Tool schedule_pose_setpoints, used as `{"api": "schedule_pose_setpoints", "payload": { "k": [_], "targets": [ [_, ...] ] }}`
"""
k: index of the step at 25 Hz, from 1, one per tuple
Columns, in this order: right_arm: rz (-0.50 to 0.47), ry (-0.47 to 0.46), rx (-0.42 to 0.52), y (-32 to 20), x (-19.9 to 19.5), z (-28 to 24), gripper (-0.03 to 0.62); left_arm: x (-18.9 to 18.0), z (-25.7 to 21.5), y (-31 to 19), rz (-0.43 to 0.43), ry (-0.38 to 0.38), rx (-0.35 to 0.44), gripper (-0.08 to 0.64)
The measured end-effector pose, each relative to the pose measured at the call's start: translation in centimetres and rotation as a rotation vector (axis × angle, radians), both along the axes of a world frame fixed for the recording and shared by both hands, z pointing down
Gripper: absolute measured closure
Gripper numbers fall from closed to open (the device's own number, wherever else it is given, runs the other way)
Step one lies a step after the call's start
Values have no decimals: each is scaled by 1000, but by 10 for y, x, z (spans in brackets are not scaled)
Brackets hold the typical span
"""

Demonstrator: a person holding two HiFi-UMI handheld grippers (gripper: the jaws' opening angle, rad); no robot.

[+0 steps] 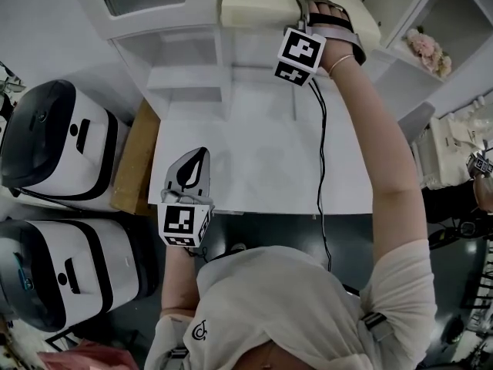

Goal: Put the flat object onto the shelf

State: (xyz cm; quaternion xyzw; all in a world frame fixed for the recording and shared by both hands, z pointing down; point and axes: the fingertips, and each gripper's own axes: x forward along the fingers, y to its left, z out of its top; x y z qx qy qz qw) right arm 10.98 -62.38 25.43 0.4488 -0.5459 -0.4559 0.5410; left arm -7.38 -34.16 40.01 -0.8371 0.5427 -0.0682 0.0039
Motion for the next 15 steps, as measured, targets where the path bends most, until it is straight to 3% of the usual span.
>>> {"api": "schedule_pose_setpoints", "payload": {
  "k": [15],
  "targets": [
    [8,54,38,-38,0,2,107,-20,12,-11,-20,19,-55,548]
  ]
}}
